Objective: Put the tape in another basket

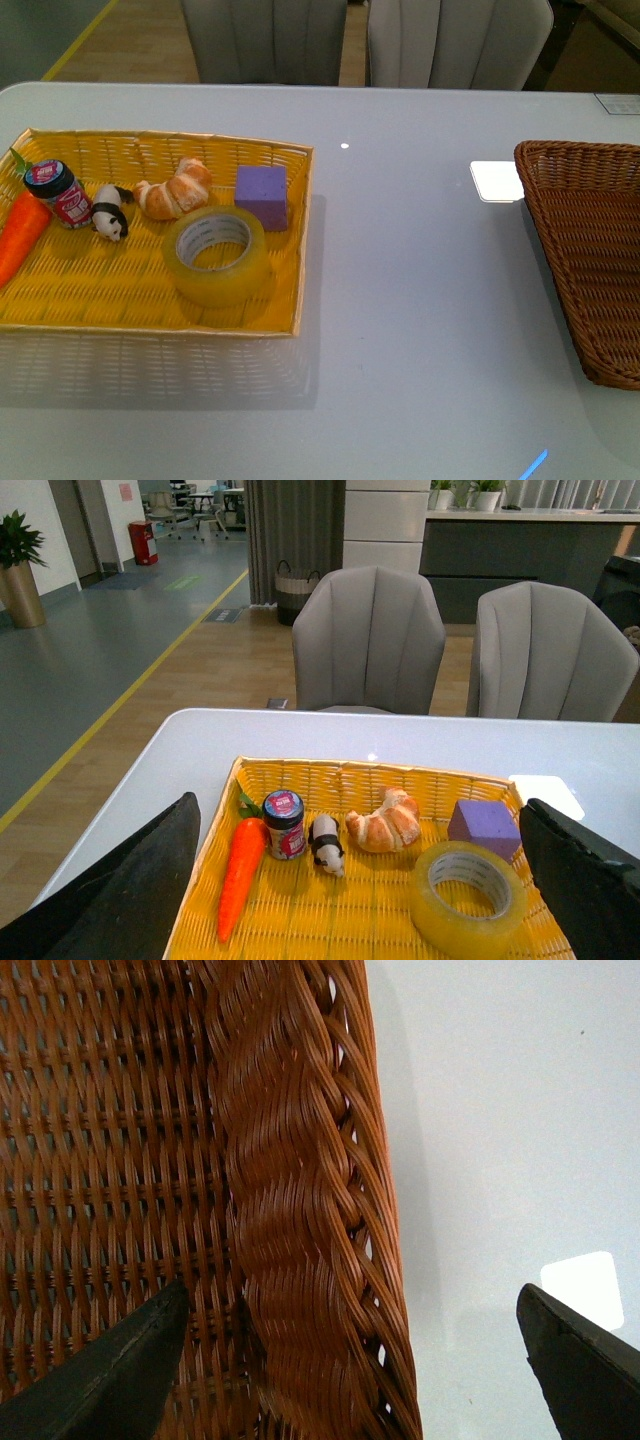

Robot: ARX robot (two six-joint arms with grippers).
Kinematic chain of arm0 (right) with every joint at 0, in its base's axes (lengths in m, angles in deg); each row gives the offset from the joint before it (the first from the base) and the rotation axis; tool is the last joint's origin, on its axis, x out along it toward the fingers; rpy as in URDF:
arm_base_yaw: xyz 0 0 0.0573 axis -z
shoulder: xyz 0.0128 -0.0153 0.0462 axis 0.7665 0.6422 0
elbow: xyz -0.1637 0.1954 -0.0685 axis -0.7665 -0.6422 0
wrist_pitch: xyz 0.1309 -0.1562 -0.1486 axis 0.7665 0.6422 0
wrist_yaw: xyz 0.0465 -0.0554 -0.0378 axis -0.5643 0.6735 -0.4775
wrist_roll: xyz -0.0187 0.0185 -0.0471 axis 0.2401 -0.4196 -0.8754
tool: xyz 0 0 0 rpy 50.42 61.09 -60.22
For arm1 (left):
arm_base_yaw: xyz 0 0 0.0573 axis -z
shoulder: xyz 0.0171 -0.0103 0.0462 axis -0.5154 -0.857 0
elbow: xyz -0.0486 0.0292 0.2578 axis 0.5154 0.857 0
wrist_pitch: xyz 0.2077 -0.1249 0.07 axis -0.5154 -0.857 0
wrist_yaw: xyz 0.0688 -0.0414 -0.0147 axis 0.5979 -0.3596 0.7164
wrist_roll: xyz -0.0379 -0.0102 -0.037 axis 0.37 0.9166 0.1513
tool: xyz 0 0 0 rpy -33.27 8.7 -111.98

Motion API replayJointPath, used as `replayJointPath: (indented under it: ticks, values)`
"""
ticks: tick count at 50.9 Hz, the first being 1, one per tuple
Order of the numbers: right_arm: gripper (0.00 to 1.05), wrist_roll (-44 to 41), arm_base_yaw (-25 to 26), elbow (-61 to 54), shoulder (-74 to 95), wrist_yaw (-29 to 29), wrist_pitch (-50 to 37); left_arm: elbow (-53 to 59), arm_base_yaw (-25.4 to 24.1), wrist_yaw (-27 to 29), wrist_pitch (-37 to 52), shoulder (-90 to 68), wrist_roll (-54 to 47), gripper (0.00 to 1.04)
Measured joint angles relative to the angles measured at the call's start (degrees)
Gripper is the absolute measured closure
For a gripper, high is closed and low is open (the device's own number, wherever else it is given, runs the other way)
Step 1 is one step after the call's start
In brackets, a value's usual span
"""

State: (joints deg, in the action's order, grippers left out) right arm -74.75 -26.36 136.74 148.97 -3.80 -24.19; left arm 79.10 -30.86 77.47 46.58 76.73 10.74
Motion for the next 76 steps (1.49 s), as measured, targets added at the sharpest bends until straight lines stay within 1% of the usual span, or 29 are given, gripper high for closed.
replayJointPath:
  ticks: [1, 4, 10, 13, 14, 17, 27, 29, 32, 41, 50, 65, 71, 73, 76]
  values:
    - [0.10, 0.00, 0.04, 0.26, 0.33, 0.00, 0.28, 0.00, 0.00, 0.00, 0.00, 0.00, 0.00, 0.09]
    - [0.20, -0.09, 0.28, 0.92, 1.14, 0.17, 0.72, 0.00, 0.00, 0.00, 0.00, 0.00, 0.00, 0.09]
    - [0.46, 0.00, 0.74, 1.57, 2.27, -1.25, 1.73, 0.00, 0.00, 0.00, 0.00, 0.00, 0.00, 0.09]
    - [0.59, 0.85, 0.79, 1.51, 2.34, -2.93, 2.14, 0.00, 0.00, 0.00, 0.00, 0.00, 0.00, 0.09]
    - [0.64, 1.29, 0.76, 1.44, 2.34, -3.39, 2.19, 0.00, 0.00, 0.00, 0.00, 0.00, 0.00, 0.09]
    - [0.74, 1.88, 0.59, 0.98, 2.16, -4.52, 2.29, 0.00, 0.00, 0.00, 0.00, 0.00, 0.00, 0.09]
    - [0.97, 5.86, -1.36, -2.10, 0.35, -7.39, 2.03, 0.00, 0.00, 0.00, 0.00, 0.00, 0.00, 0.09]
    - [1.00, 7.19, -2.01, -2.78, -0.11, -7.65, 1.70, 0.00, 0.00, 0.00, 0.00, 0.00, 0.00, 0.09]
    - [1.01, 8.68, -3.32, -3.80, -0.76, -7.82, 1.11, 0.00, 0.00, 0.00, 0.00, 0.00, 0.00, 0.09]
    - [1.01, 11.26, -11.45, -8.72, -3.17, -8.74, -1.81, 0.00, 0.00, 0.00, 0.00, 0.00, 0.00, 0.09]
    - [1.01, 13.84, -17.66, -9.92, -3.23, -8.61, -2.62, 0.00, 0.00, 0.00, 0.00, 0.00, 0.00, 0.09]
    - [1.01, 18.75, -24.48, -9.46, -3.17, -7.08, -2.62, 0.00, 0.00, 0.00, 0.00, 0.00, 0.00, 0.09]
    - [1.01, 19.45, -26.01, -9.51, -3.04, -6.93, -3.17, 0.00, 0.00, 0.00, 0.00, 0.00, 0.00, 0.09]
    - [0.98, 19.47, -26.27, -9.60, -2.99, -6.97, -3.48, 0.00, 0.00, 0.00, 0.00, 0.00, 0.00, 0.09]
    - [0.87, 19.54, -26.56, -9.81, -2.99, -7.04, -3.76, 0.00, 0.00, 0.00, 0.00, 0.00, 0.00, 0.09]
